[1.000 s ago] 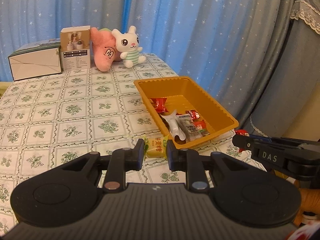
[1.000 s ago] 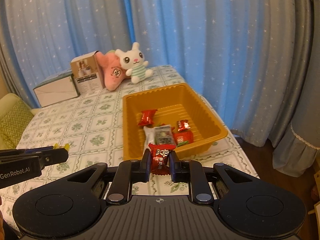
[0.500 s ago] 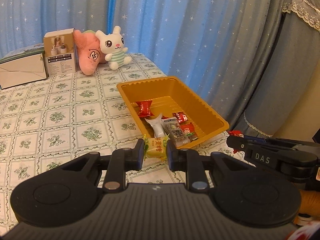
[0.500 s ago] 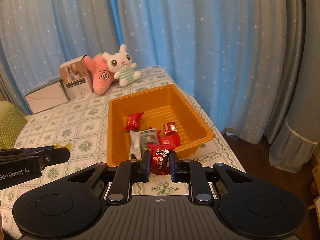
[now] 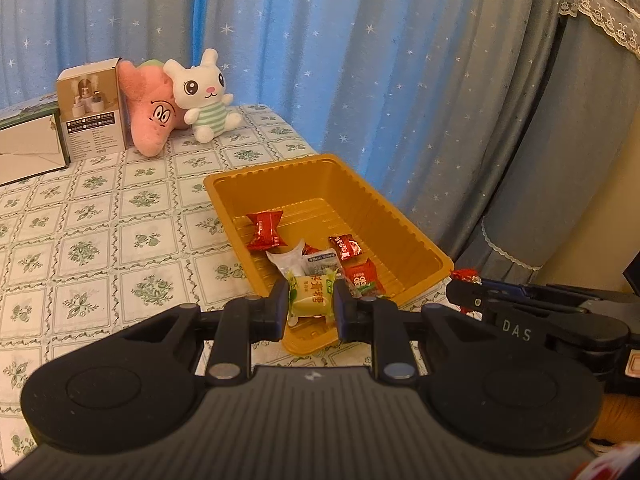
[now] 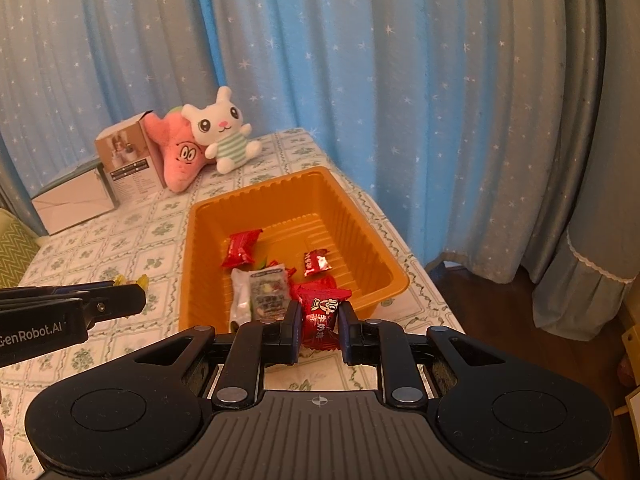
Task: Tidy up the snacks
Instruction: 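Open the left tool to drop the yellow candy while the right holds the red candy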
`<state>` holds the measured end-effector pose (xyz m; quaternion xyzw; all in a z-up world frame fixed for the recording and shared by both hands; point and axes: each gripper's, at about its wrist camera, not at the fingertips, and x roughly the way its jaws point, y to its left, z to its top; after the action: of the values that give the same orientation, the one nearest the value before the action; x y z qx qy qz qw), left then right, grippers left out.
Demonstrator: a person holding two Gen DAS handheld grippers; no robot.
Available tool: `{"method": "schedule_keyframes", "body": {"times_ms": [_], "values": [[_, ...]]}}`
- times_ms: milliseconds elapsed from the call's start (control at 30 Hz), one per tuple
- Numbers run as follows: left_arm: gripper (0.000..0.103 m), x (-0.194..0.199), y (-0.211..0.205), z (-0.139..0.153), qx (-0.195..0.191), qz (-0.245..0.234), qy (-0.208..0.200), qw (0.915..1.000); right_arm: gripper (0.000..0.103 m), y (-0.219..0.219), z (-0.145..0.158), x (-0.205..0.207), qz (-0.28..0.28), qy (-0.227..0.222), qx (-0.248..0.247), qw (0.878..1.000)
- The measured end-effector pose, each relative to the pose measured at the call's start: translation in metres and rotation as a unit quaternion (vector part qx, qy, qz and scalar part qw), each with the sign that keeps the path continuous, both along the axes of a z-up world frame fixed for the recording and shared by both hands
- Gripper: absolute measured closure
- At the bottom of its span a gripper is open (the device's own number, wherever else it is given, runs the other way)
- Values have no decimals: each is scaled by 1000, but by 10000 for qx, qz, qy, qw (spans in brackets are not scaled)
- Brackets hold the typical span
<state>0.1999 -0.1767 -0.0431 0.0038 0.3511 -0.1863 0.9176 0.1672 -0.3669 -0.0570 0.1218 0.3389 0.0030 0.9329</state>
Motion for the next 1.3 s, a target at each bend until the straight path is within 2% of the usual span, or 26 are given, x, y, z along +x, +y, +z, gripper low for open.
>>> {"method": "schedule_keyframes", "body": {"times_ms": [900,1300], "values": [[82,106,-23,-27,83,-26,208,9997,84,-8,-16,106,483,44,-190,9986],[82,134,-26,-40,146,-22,319,9994,84,-5,-26,143,587,185,-274,9977]]}}
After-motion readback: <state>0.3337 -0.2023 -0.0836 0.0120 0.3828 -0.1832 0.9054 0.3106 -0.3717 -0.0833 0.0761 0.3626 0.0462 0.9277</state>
